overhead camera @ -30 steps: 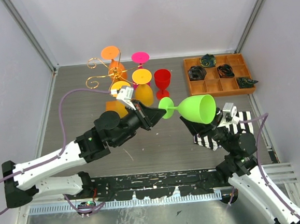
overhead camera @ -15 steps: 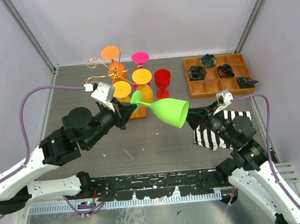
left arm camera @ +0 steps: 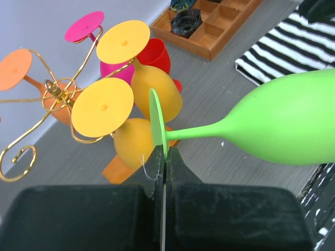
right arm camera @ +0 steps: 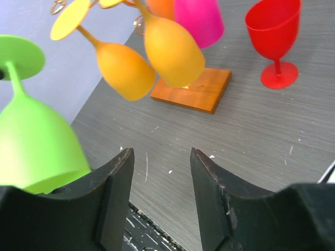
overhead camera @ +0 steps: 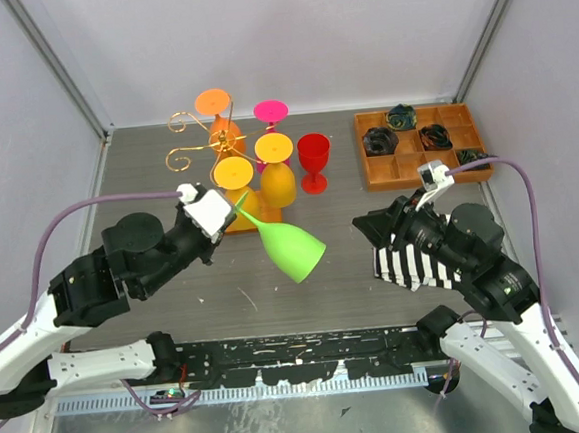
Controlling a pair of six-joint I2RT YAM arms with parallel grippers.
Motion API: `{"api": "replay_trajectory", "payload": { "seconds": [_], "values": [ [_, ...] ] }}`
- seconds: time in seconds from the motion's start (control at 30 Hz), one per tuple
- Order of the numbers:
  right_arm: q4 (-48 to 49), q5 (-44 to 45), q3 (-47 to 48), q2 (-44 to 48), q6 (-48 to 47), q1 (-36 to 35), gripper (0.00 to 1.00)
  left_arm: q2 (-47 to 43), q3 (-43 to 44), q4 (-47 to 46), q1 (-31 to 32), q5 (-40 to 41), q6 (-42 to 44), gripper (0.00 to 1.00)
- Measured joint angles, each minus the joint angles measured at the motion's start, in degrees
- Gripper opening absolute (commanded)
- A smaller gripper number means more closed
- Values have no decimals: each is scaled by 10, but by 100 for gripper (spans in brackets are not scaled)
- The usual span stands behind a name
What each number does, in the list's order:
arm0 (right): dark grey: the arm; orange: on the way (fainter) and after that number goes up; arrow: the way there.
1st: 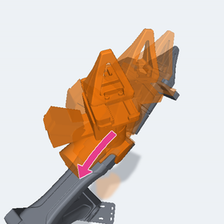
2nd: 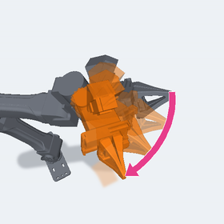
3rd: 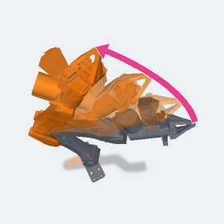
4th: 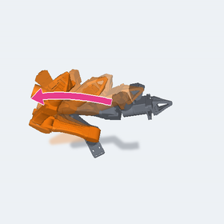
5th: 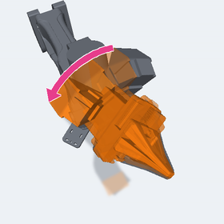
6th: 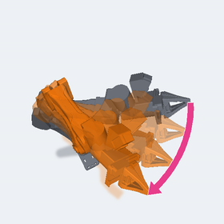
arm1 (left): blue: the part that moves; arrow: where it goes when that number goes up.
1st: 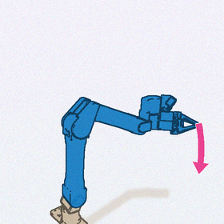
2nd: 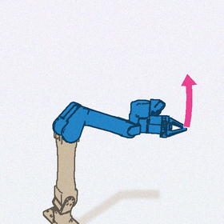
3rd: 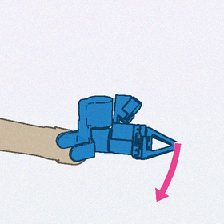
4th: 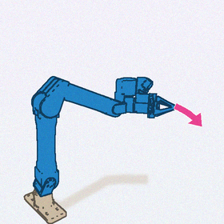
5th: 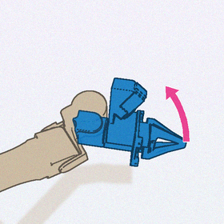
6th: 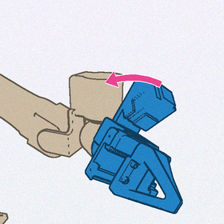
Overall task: Place the wine glass upside down on the wine glass rack
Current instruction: Pick up the wine glass at the center of the board.
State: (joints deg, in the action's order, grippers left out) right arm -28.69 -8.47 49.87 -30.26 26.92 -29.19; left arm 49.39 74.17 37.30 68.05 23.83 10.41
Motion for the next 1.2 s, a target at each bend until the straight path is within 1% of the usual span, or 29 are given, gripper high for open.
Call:
{"api": "replay_trajectory", "payload": {
  "seconds": [0.13, 0.33, 0.63, 0.77, 0.93, 1.2],
  "values": [
    [-9, -54, 43, -34, -21, 0, 54, 34, 30, 31, 0, -12, 47, 0],
    [-37, -134, 90, -75, -62, 0, 55, 82, 56, 61, 6, -35, 88, 0],
    [-41, -232, 88, -91, -87, 0, 56, 151, 86, 60, 51, -36, 117, 0],
    [-12, -268, 62, -89, -81, 0, 56, 173, 94, 48, 66, -33, 126, 0],
    [42, -300, 24, -101, -50, 0, 56, 196, 100, 32, 84, -20, 137, 0],
    [130, -310, -29, -105, 7, -9, 53, 221, 109, 23, 106, 0, 151, 0]
  ]
}}
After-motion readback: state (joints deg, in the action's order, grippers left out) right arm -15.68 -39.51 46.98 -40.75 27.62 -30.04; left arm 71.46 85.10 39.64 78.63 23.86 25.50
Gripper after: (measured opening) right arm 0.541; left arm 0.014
